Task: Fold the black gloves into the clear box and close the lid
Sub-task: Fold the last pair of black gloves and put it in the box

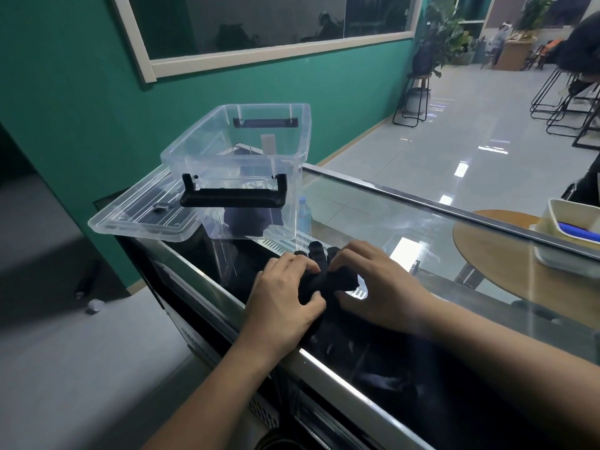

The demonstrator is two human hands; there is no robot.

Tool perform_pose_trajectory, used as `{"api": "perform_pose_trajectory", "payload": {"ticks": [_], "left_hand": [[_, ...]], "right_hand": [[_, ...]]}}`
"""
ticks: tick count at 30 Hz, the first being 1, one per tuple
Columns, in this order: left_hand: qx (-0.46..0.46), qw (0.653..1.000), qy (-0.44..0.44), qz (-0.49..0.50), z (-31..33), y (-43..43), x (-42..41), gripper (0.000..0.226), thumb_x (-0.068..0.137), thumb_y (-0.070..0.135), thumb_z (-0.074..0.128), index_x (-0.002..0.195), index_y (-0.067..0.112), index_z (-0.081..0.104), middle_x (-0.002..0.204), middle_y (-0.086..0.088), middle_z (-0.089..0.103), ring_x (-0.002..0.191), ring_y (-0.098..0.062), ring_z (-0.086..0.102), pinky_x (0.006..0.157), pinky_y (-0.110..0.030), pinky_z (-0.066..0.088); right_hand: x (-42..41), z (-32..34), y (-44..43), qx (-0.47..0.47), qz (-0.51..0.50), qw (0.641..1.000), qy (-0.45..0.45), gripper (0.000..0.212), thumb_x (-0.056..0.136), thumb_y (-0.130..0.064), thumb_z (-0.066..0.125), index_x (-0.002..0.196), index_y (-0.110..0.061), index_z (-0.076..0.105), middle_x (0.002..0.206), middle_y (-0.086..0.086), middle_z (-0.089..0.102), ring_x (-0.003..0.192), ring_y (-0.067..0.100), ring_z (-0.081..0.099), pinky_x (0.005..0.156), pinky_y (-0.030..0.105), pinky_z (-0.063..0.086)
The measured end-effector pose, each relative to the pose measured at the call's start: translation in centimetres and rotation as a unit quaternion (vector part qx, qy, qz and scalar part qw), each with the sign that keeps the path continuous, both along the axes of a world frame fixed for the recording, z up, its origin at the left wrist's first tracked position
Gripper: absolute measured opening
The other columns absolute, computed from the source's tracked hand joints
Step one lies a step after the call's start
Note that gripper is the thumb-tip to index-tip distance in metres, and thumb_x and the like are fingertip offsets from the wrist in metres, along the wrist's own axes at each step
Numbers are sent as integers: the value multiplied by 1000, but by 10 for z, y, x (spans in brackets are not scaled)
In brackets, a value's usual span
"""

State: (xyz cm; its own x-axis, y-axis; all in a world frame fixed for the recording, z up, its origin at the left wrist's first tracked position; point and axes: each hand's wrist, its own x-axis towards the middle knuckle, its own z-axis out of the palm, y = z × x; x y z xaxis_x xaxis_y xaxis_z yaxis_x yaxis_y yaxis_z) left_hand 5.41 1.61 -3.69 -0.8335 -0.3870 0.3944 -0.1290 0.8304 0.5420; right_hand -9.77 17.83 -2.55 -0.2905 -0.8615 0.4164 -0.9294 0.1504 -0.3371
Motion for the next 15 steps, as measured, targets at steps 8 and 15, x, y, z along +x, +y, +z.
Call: {"api": "perform_pose_trajectory", "payload": {"ticks": [8, 15], "left_hand": [[70, 996, 45, 18, 1, 0, 4, 27, 96, 49, 56, 113, 32, 68, 98, 18, 64, 99, -12, 64, 92, -41, 57], [76, 993, 75, 53, 0, -1, 1, 16, 99, 41, 62, 106, 29, 69, 97, 16, 66, 98, -10, 64, 88, -33, 56]], "right_hand": [[1, -1, 1, -46, -12, 994, -94, 19, 97, -26, 72, 114, -26, 63, 98, -12, 70, 91, 10, 65, 82, 28, 52], [-3, -7, -2, -66, -77, 987, -124, 19, 100, -40, 74, 104, -32, 58, 86, -18, 72, 84, 5, 66, 73, 25, 52]]}}
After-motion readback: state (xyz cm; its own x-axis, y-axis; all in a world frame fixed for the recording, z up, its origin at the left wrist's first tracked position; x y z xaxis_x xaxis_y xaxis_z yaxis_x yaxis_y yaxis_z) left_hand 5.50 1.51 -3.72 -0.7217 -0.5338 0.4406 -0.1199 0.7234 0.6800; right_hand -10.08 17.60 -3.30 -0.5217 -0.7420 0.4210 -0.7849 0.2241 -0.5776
